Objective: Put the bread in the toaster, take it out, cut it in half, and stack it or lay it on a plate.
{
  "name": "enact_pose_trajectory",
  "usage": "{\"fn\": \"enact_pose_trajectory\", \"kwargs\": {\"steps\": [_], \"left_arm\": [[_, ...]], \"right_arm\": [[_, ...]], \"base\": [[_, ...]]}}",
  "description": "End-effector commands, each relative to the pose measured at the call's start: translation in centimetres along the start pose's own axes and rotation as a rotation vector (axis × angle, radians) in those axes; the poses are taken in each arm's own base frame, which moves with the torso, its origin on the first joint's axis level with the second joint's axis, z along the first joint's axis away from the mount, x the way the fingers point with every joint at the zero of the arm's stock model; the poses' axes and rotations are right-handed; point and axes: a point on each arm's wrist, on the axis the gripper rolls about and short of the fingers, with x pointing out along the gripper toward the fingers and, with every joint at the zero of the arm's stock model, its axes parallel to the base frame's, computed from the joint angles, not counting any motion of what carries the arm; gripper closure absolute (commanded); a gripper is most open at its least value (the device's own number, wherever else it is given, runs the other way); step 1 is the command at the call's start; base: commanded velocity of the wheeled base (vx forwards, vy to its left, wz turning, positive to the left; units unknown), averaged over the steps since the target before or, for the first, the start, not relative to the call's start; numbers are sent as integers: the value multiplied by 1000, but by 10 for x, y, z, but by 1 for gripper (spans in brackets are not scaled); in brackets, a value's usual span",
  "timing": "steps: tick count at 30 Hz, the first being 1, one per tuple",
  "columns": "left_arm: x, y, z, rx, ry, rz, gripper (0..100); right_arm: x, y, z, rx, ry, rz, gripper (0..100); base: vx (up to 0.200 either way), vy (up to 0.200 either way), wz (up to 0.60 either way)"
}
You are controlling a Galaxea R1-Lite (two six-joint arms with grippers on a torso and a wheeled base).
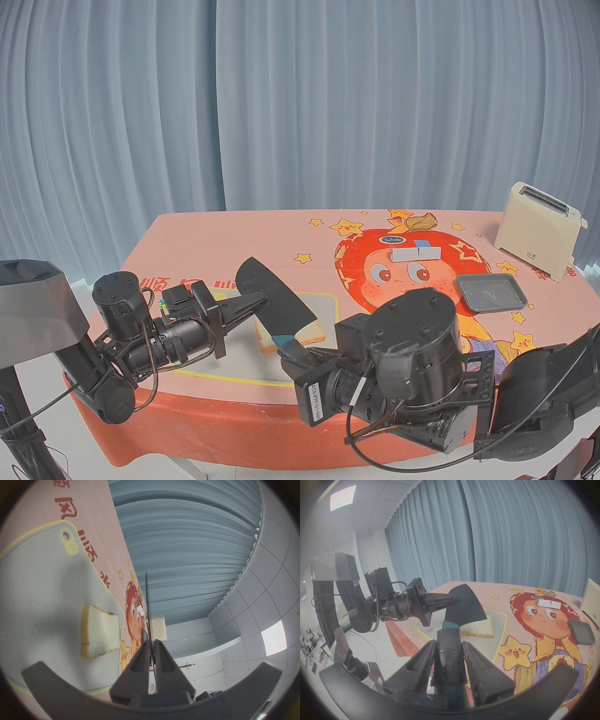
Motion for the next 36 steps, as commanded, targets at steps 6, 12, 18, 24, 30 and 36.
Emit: {"fn": "enact_pose_trajectory", "kwargs": {"steps": [6, 12, 18, 24, 30, 36], "left_arm": [[0, -2, 0, 12, 1, -15, 100], [0, -2, -1, 11, 4, -14, 100], [1, -6, 0, 28, -5, -30, 100], [-1, -31, 2, 71, -32, -94, 100], [6, -45, 10, 82, -24, 1, 100], [28, -71, 16, 153, -55, 224, 100]], "right_arm": [[0, 0, -2, 7, -37, 2, 0], [-7, -4, -1, 8, -46, 2, 0], [-21, -10, 1, -40, -55, -9, 0], [-31, -20, 16, -100, -97, -38, 0], [-37, -17, 25, -121, -79, -37, 0], [-35, -13, 30, -129, -79, -43, 0]], "base": [[0, 0, 0], [0, 0, 0], [0, 0, 0], [0, 0, 0], [0, 0, 0], [0, 0, 0]]}}
